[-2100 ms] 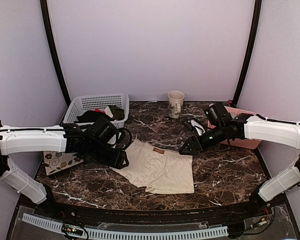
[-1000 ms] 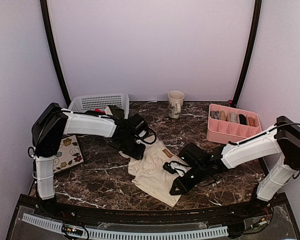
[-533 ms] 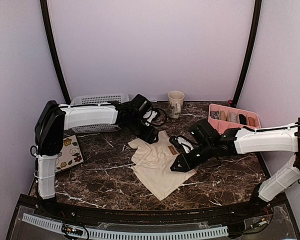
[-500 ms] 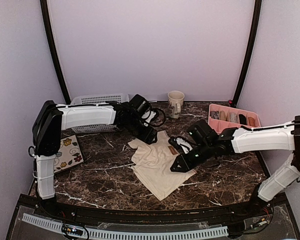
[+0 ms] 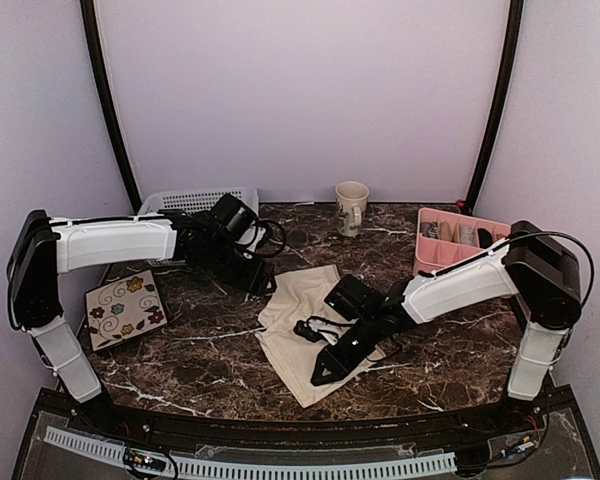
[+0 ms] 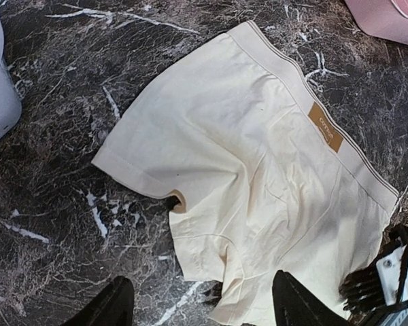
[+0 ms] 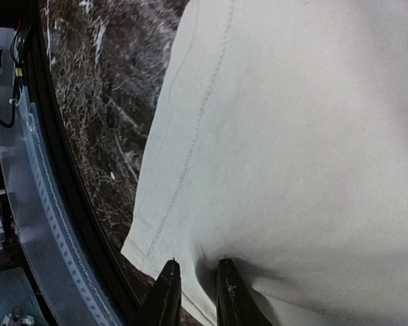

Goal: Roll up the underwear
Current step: Rotate the underwear at the center of the board.

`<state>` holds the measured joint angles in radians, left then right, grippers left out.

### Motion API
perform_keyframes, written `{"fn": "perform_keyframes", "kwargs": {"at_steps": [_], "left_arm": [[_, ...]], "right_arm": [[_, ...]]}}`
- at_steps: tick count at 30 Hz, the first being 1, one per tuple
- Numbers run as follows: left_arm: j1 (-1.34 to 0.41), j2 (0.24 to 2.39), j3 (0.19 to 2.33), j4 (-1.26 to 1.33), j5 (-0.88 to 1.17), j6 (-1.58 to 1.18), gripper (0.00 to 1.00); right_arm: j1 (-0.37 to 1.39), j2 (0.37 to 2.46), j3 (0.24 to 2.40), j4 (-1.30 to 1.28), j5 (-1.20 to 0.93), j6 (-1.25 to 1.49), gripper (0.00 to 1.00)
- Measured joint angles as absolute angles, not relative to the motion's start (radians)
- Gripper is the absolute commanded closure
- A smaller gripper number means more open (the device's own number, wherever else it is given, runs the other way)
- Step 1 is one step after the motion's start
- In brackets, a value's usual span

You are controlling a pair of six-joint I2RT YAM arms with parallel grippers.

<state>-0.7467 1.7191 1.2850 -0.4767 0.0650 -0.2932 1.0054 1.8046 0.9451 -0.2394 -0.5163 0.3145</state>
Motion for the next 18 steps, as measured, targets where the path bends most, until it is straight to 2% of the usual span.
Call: {"fn": "perform_keyframes", "kwargs": {"at_steps": [5,10,14,18], "left_arm": [[-0.741,1.680,1.239,-0.476,0.052,-0.315,0.31],[-0.736,1.673,1.229,-0.472,0.046,-0.315,0.39],[-0.737,1.685,1.237,-0.469,0.056,-0.305,0.44],[-0.737,1.686,1.234,-0.450,0.079,-0.302,0.47]], "right_arm": [[1.103,1.884,1.034,-0.233,-0.601,0.342,0.78],[1.137,1.849,1.090,-0.243,-0.623,0.369,0.74],[1.071,1.703,1.058,-0.233,-0.593,0.384,0.72],[0.907,1.596,1.029,-0.208,-0.553,0.375,0.73]]}}
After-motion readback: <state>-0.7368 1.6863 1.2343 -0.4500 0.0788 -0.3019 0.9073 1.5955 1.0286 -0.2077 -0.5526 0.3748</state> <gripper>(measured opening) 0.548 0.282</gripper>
